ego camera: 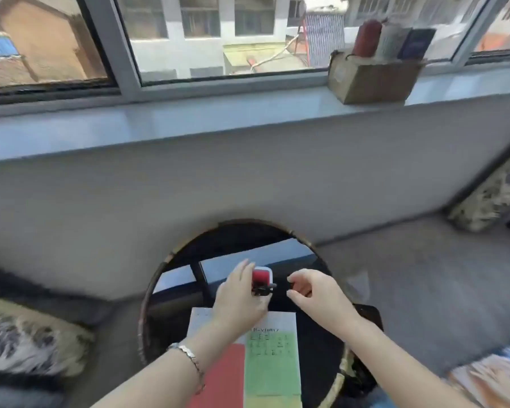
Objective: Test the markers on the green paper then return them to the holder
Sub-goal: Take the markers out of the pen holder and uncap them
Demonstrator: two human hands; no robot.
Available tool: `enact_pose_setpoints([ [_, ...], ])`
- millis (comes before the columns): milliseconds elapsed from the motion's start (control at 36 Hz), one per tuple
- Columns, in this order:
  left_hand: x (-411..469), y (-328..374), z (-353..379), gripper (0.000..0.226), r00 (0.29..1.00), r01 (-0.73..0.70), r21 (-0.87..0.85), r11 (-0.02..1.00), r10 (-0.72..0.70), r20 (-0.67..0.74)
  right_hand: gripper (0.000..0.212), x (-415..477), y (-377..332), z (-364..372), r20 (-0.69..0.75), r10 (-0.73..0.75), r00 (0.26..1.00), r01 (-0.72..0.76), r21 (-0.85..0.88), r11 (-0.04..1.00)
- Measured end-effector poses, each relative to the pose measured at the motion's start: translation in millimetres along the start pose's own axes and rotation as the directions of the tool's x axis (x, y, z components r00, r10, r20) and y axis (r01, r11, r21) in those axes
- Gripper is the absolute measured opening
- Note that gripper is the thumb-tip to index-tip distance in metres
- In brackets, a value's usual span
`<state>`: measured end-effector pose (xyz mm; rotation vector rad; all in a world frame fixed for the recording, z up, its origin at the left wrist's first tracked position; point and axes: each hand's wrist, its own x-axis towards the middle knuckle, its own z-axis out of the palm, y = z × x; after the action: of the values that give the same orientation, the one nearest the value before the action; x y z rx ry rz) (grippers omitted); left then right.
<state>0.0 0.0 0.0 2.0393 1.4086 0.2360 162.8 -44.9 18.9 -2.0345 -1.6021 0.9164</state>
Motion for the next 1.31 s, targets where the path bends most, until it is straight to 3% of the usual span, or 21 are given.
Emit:
enact_pose_setpoints([
  [194, 57.8, -54.8, 73.0, 0.076, 0.995, -0.063, 0.105, 0.992, 0.070, -0.065, 0.042, 54.8, 58.4, 71.2, -0.055, 0.081, 0.995, -0.082, -0.010, 0.997],
  [306, 84.9, -78.5, 97.8, 0.051, 0.960, -0.200, 0.218, 0.955, 0.235, -0.151, 0.035, 85.0, 80.1, 96.5, -0.071, 0.004, 0.997, -0.007, -0.033, 0.999],
  [361, 93.9, -88.5, 106.8, 0.047, 0.916, -0.285, 0.231, 0.930, 0.335, -0.219, 0.027, 92.4, 87.7, 106.7, -0.095, -0.071, 0.993, 0.070, -0.013, 0.997],
  [444, 101.6, -100.1, 115.0, 0.046, 0.797, -0.374, 0.295, 0.879, 0.467, -0.383, 0.012, 96.4, 95.2, 117.8, -0.197, -0.181, 0.964, 0.186, 0.006, 0.983],
  [556, 104.3, -104.6, 119.7, 0.054, 0.765, -0.362, 0.343, 0.867, 0.486, -0.422, 0.004, 99.5, 102.6, 127.6, -0.317, -0.285, 0.905, 0.289, -0.036, 0.957],
  [639, 103.3, -101.6, 117.4, 0.063, 0.836, -0.283, 0.353, 0.892, 0.410, -0.365, 0.006, 99.6, 102.5, 129.7, -0.409, -0.396, 0.822, 0.329, -0.227, 0.917],
  [750, 106.0, -103.2, 115.2, 0.074, 0.899, -0.250, 0.362, 0.898, 0.355, -0.258, 0.016, 88.6, 91.3, 123.1, -0.534, -0.595, 0.600, 0.415, -0.428, 0.803],
  [833, 98.3, -100.9, 116.0, 0.079, 0.856, -0.303, 0.420, 0.856, 0.438, -0.275, 0.017, 71.5, 80.4, 113.9, -0.644, -0.580, 0.499, 0.497, -0.335, 0.800],
  [889, 87.1, -98.0, 119.8, 0.078, 0.786, -0.358, 0.431, 0.828, 0.516, -0.340, 0.012, 57.4, 76.5, 110.4, -0.715, -0.507, 0.482, 0.573, -0.180, 0.799],
  [972, 64.4, -89.5, 122.7, 0.053, 0.620, -0.463, 0.385, 0.798, 0.602, -0.503, 0.016, 35.2, 75.3, 108.7, -0.789, -0.336, 0.515, 0.608, 0.060, 0.791],
  [1028, 46.1, -85.1, 123.4, 0.036, 0.576, -0.530, 0.334, 0.780, 0.620, -0.533, 0.020, 19.9, 76.6, 107.8, -0.782, -0.204, 0.589, 0.614, 0.269, 0.742],
  [1111, 16.8, -80.0, 127.5, 0.037, 0.606, -0.573, 0.268, 0.775, 0.620, -0.498, 0.025, -0.1, 80.8, 107.4, -0.637, -0.003, 0.771, 0.534, 0.643, 0.549],
  [1167, -0.8, -75.7, 132.7, 0.031, 0.657, -0.573, 0.221, 0.789, 0.604, -0.451, 0.024, -10.8, 84.7, 111.0, -0.476, 0.015, 0.879, 0.422, 0.793, 0.439],
  [1250, -21.8, -73.0, 144.0, 0.022, 0.762, -0.557, 0.065, 0.828, 0.540, -0.358, 0.013, -26.3, 90.1, 126.1, -0.296, -0.137, 0.945, 0.323, 0.785, 0.529],
  [1306, -31.9, -73.7, 150.9, 0.024, 0.788, -0.548, 0.017, 0.836, 0.523, -0.327, 0.014, -34.7, 93.7, 135.6, -0.288, -0.166, 0.943, 0.330, 0.761, 0.558],
])
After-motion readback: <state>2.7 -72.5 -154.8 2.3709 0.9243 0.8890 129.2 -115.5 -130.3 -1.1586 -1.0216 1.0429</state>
